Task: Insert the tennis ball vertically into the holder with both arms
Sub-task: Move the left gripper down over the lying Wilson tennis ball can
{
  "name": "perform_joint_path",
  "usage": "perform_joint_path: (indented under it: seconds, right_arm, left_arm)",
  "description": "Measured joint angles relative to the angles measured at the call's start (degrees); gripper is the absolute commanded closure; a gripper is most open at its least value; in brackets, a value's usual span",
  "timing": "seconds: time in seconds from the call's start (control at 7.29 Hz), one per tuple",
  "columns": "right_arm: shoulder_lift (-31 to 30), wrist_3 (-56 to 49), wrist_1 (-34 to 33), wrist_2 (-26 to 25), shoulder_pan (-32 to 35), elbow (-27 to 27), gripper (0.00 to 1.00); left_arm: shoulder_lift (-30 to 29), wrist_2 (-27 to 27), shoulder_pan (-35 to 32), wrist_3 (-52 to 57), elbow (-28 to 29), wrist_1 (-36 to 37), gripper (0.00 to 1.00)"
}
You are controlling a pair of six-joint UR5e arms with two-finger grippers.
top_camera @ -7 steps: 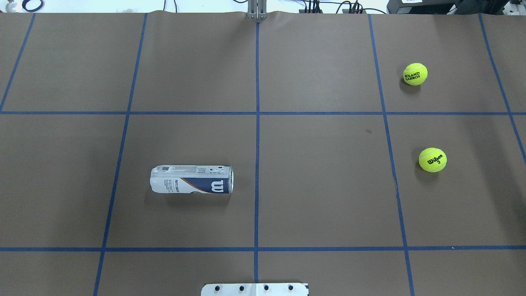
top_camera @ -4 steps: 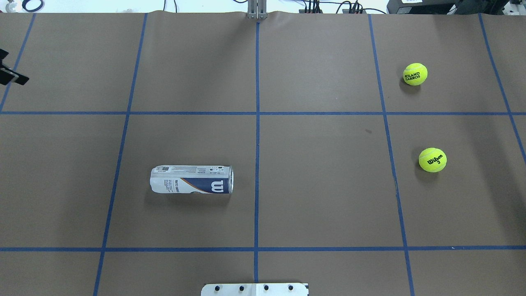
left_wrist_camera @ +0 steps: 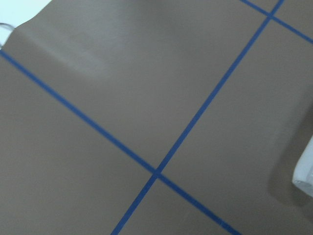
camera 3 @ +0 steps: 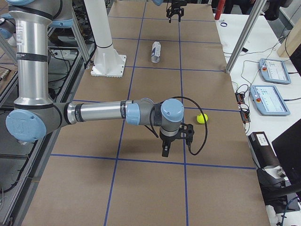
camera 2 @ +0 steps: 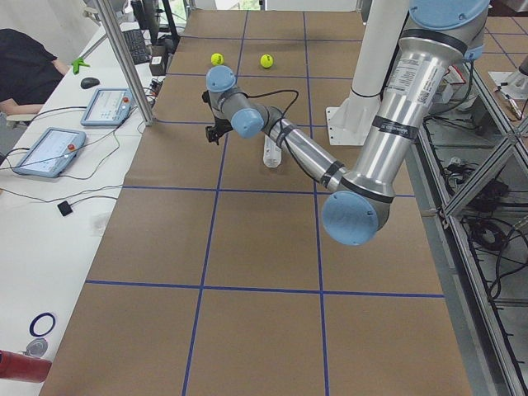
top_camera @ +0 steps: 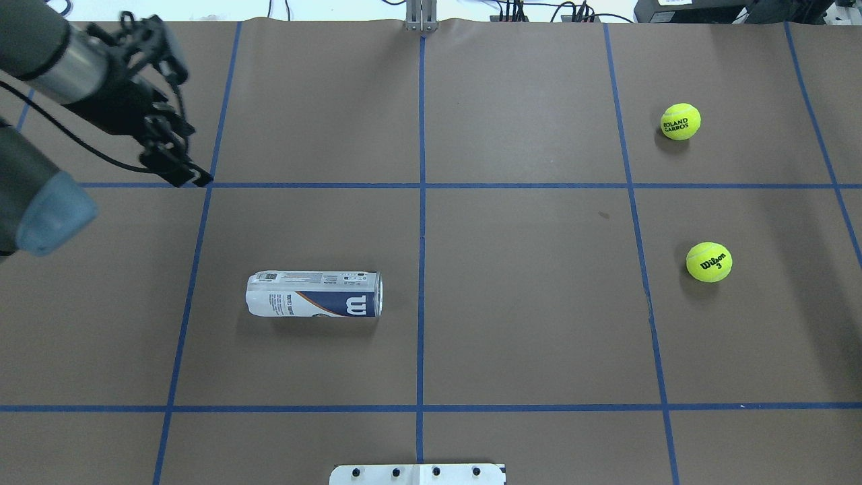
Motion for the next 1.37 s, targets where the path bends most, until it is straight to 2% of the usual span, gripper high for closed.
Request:
perform_joint_path:
  seconds: [0.27, 0.55, 0.82, 1.37]
  right_arm:
    - [-0.1, 0.1, 0.0, 0.1, 0.0, 0.3, 0.01]
    - [-0.3, 0.1, 0.0, 0.1, 0.0, 0.4, 0.01]
    - [-0.1, 0.1, 0.0, 0.2, 0.0, 0.5, 0.01]
    - [0.2, 0.1, 0.0, 0.2, 0.0, 0.5, 0.01]
  left_arm:
    - [-10.3, 6.8, 8.5, 0.6, 0.5, 11.3, 0.00]
    - [-15.4, 11.5, 14.0, 1.6, 3.0, 13.6, 0.00]
    - [-16.9, 13.2, 16.2, 5.3, 5.3, 13.7, 0.00]
    - [-17.2, 20.8, 22.7, 8.1, 7.7, 12.3, 0.01]
